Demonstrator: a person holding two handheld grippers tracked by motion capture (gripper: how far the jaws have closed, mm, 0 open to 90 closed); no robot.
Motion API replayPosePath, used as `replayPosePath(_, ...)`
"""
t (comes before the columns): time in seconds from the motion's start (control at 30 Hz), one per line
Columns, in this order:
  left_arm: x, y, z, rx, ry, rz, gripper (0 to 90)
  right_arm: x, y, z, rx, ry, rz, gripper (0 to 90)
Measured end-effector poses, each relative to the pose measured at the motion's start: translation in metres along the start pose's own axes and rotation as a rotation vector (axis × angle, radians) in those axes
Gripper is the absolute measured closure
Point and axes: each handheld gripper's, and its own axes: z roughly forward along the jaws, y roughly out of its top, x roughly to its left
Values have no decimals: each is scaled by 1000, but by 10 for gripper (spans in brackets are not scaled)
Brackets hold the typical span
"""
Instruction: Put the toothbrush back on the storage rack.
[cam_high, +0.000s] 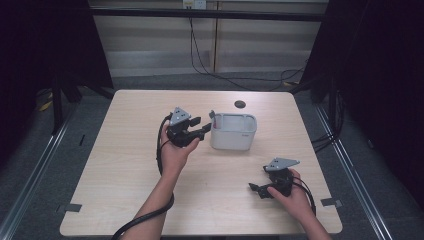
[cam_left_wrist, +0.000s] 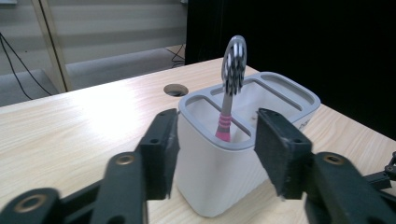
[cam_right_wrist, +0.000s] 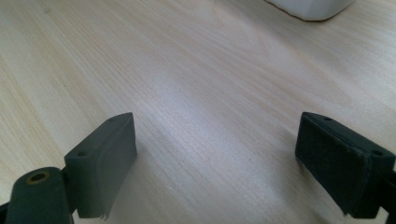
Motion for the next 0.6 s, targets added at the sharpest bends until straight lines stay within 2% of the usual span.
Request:
replayPosePath(0.2,2,0,-4,14,4,14,397,0,0,0,0,0,1,122)
replayPosePath(0.23,2,-1,-5,10,5,1,383,0,0,0,0,0,1,122)
replayPosePath(0.37,4,-1,-8,16,2,13,341,0,0,0,0,0,1,122)
replayPosePath(0.47,5,-2,-9,17,-7,2,299,0,0,0,0,0,1,122)
replayPosePath(0.6,7,-3,-12,28,-10,20,260,0,0,0,0,0,1,122)
